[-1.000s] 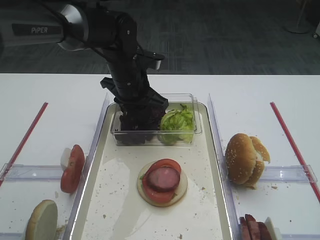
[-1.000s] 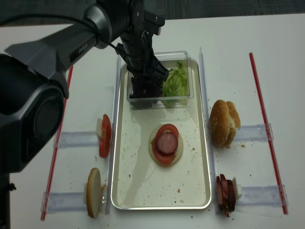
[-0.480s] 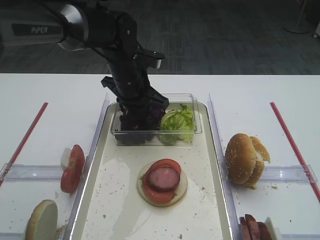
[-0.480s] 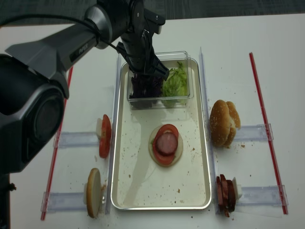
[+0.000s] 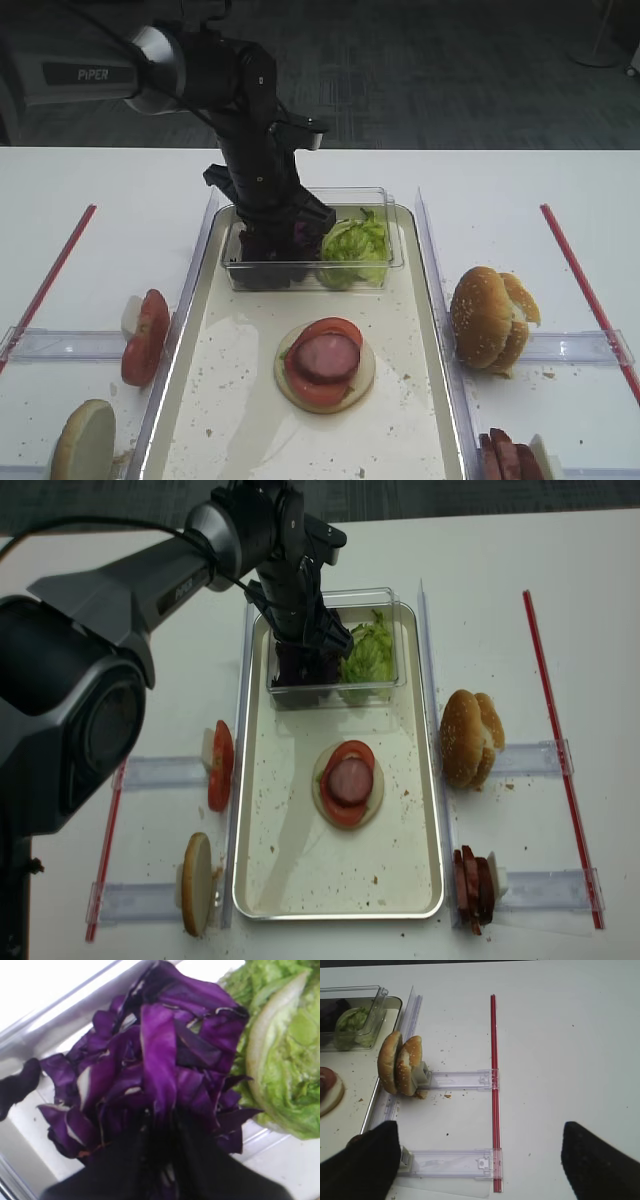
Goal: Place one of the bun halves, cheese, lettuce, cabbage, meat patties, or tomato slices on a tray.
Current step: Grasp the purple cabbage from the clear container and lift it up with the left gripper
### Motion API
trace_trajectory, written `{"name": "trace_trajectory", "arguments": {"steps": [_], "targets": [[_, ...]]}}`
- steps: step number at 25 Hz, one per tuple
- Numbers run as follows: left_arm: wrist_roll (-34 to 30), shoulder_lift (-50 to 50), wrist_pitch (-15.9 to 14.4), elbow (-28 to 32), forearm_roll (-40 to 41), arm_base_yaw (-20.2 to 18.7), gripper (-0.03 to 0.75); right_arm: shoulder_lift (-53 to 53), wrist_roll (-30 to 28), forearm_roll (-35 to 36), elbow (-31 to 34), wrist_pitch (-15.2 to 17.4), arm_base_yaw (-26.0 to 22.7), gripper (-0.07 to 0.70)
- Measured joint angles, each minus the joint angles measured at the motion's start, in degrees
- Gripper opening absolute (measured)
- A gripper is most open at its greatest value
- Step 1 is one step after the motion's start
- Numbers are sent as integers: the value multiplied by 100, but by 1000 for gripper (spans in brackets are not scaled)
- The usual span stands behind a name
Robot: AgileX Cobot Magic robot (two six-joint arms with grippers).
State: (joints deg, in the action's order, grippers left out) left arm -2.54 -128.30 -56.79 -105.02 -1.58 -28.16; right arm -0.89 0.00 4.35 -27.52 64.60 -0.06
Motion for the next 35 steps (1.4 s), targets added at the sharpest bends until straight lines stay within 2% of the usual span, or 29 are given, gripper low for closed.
{"name": "trace_trajectory", "arguments": {"steps": [3,13,21,35], "targets": [[0,0,12,0,45,0,16,0,0,0,0,0,0,664],[-10,227,-10,-48,126,0,12,0,0,0,0,0,0,664],[-31,705,-352,-282,126,0,11,0,0,0,0,0,0,664],[-54,788,-876,-295,158,0,10,0,0,0,0,0,0,664]]}}
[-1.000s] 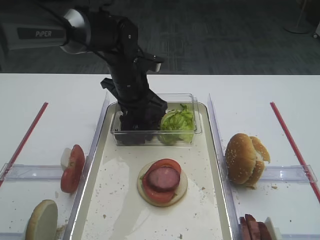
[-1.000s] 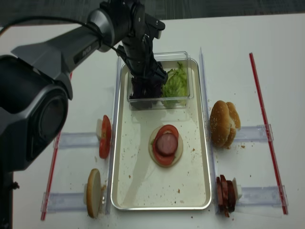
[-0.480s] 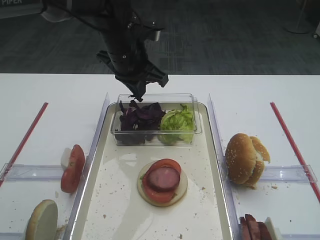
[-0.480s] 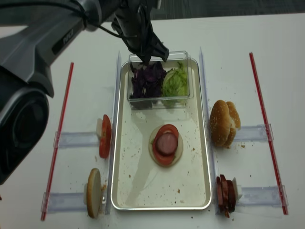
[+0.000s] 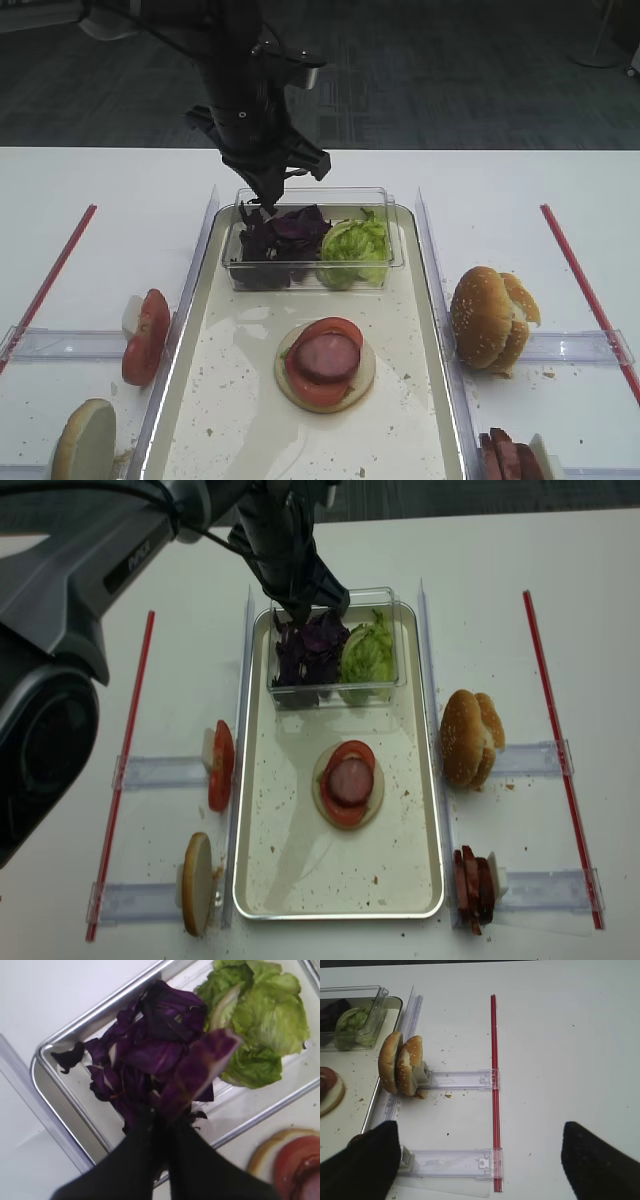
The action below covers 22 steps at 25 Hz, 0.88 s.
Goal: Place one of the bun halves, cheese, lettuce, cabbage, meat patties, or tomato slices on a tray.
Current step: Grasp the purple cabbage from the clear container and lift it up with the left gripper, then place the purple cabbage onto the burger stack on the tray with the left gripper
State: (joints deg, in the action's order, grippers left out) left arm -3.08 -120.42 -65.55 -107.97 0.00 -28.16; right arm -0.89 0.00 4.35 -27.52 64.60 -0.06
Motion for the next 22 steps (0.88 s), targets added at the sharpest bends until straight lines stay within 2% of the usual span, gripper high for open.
{"name": "trace_trajectory", "arguments": {"steps": [6,12,14,20,22], "targets": [[-9,210,-258,0,0,0,10,0,0,0,0,0,0,664],[-43,700,-302,536,0,-67,10,0,0,0,0,0,0,664],[-43,936,-288,880,0,-88,10,0,0,0,0,0,0,664],[-20,1887,183,2399,0,-244,10,0,0,0,0,0,0,664],[-8,2124,259,2777,-31,-330,10,0,0,0,0,0,0,664]]}}
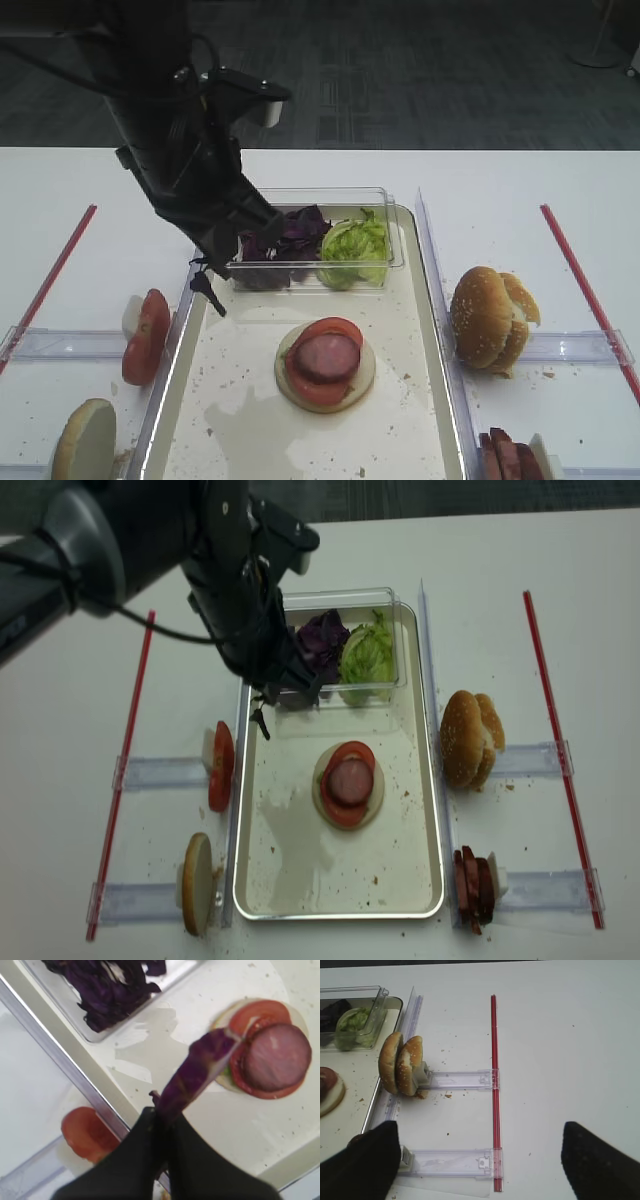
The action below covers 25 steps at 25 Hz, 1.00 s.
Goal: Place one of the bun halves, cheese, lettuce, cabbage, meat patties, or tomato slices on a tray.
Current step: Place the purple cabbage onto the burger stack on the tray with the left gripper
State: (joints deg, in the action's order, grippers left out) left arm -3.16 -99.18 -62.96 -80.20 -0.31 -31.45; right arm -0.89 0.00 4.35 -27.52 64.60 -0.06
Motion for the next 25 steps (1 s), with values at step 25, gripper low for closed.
{"name": "trace_trajectory", "arguments": {"steps": [25], "targets": [[316,130,694,281,-141,-1285,9,0,0,0,0,0,0,664]]}}
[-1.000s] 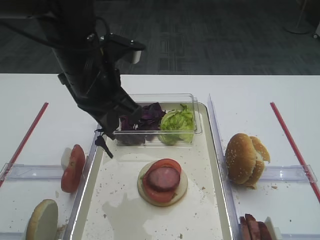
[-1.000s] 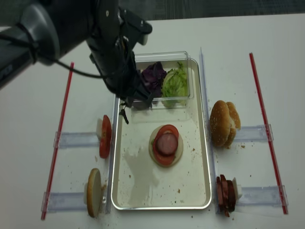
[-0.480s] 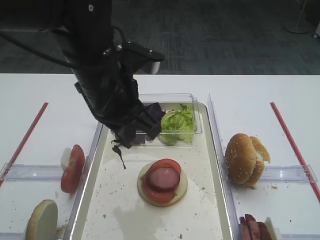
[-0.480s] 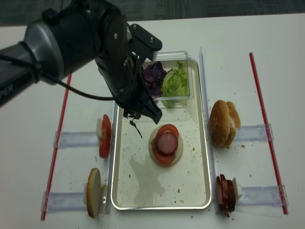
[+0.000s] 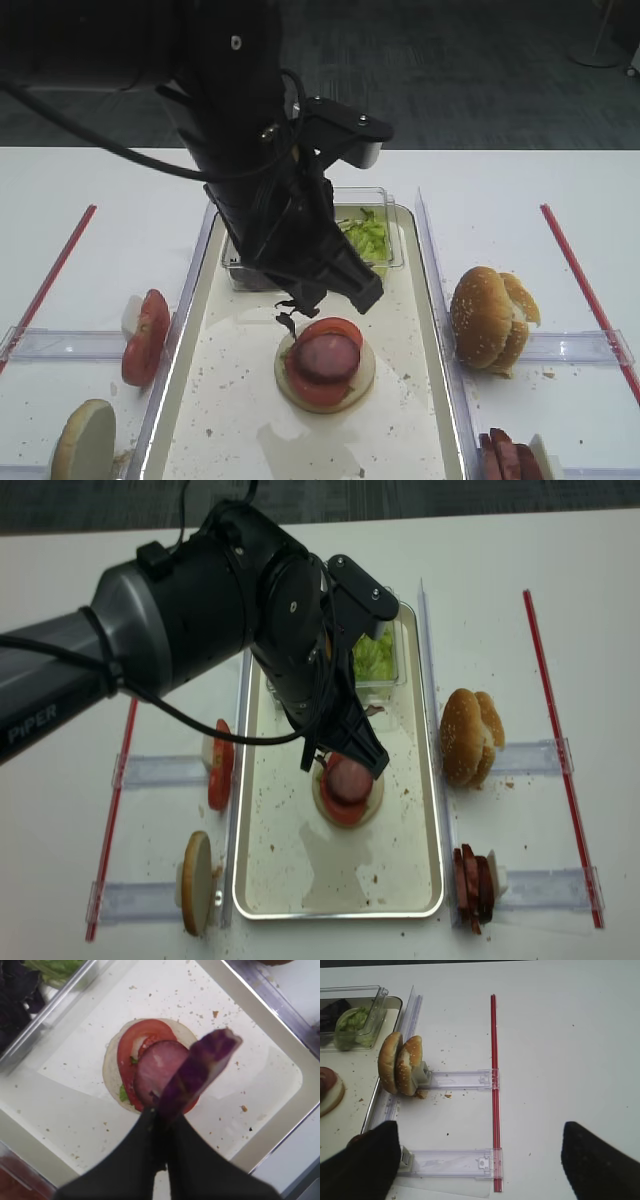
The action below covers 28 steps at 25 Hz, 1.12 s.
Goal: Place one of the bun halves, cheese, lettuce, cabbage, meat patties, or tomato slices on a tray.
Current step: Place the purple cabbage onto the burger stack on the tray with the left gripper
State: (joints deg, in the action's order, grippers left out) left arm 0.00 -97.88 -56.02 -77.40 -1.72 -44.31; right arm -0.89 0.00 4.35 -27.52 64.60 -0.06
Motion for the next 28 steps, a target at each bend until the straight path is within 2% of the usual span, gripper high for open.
{"name": "trace_trajectory", "arguments": {"steps": [5,11,20,28], "targets": [[0,-343,75,0,-206,-14,9,0,0,0,0,0,0,664],[0,-590,326,0,-235,-34,9,0,0,0,0,0,0,664],[0,-905,470,0,-143,-34,9,0,0,0,0,0,0,664],[0,-995,478,0,-143,59,8,0,0,0,0,0,0,664]]}}
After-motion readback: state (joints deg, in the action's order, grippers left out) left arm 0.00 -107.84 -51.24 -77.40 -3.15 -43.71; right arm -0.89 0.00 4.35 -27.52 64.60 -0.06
